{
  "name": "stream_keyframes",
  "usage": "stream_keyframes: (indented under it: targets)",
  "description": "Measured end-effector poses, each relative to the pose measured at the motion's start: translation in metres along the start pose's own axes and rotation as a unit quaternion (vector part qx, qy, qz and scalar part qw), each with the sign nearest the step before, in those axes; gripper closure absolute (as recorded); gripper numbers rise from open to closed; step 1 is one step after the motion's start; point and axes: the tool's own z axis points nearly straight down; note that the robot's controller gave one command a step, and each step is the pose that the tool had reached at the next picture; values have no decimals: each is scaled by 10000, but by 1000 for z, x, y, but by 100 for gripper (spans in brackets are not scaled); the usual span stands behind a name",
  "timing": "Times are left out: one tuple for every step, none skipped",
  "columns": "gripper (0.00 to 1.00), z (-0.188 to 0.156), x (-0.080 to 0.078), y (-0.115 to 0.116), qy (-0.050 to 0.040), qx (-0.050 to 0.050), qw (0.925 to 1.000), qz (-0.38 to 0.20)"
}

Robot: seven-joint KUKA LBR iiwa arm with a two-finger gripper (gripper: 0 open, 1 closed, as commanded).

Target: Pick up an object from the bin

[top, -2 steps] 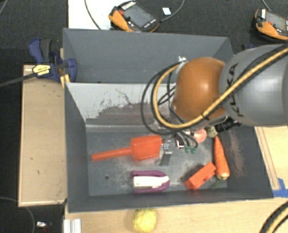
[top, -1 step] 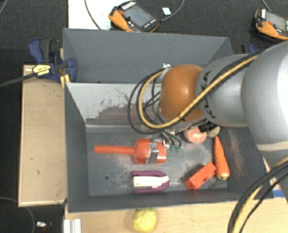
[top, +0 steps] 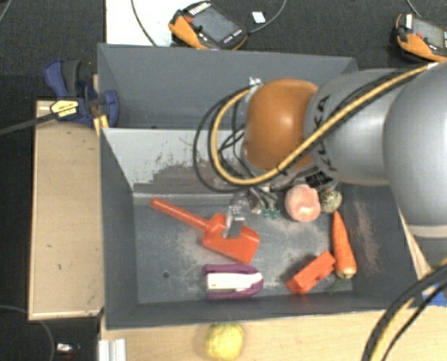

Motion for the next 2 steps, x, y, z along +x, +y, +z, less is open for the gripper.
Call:
stream_keyframes:
  targets:
    - [0, 31, 14, -12, 74, 7, 9999, 123]
    - [0, 34, 42, 5, -52, -11, 9999, -86]
